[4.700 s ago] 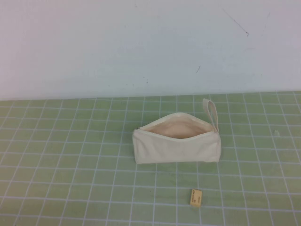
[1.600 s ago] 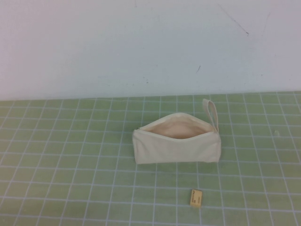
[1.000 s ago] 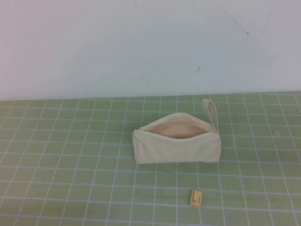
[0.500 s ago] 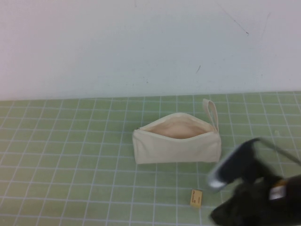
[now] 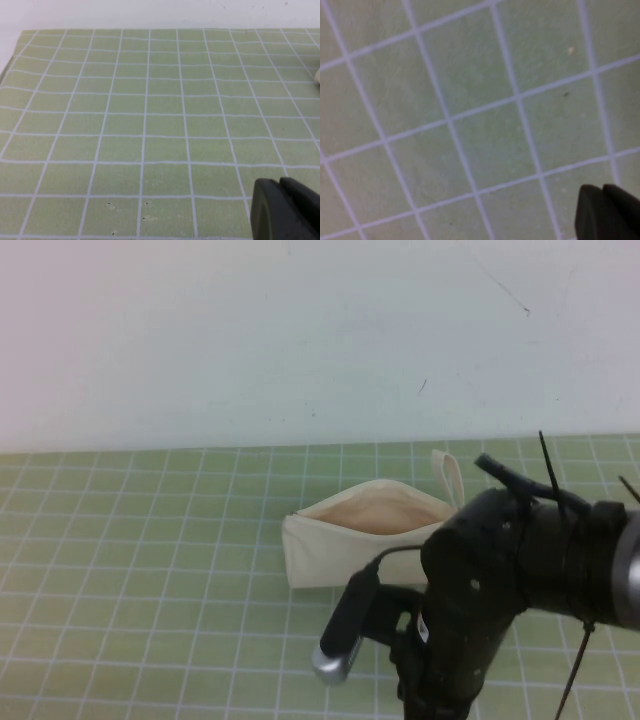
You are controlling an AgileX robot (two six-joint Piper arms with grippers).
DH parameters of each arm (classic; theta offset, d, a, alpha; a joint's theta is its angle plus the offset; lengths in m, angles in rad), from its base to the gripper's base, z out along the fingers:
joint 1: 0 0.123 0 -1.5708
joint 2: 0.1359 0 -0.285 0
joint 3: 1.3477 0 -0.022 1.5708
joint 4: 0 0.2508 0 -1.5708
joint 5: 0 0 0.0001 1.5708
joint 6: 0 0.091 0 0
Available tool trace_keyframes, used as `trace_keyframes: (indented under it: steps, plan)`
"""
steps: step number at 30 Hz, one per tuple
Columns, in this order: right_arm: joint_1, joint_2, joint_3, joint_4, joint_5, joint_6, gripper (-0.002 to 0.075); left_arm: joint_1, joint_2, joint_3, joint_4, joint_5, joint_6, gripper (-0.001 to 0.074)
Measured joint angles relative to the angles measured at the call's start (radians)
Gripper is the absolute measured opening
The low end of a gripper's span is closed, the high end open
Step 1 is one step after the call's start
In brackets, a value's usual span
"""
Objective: Put eraser into pencil case
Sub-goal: Pick up the eraser from the table
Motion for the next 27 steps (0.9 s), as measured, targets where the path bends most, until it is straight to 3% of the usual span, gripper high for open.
trace_keyframes:
  steps: [6,13,18,23,25,27]
  plan:
    - [-0.025,0.0,-0.027,-0.002,0.037,0.028,-0.0001,0.0,0.0,0.0,0.0,0.0,0.0,-0.0001]
    - [-0.124,0.0,-0.027,0.168,0.062,0.045,-0.0001,0.0,0.0,0.0,0.0,0.0,0.0,-0.0001]
    - [-0.206,0.0,-0.027,0.305,-0.017,0.05,-0.0001,0.0,0.0,0.0,0.0,0.0,0.0,-0.0001]
    - [-0.228,0.002,-0.027,0.338,-0.171,0.181,0.0001,0.0,0.0,0.0,0.0,0.0,0.0,-0.0001]
    - [-0.228,0.006,-0.027,0.347,-0.188,0.208,0.0036,0.0,0.0,0.0,0.0,0.0,0.0,-0.0001]
    - [-0.228,0.019,-0.027,0.352,-0.179,0.219,0.0117,0.0,0.0,0.0,0.0,0.0,0.0,-0.0001]
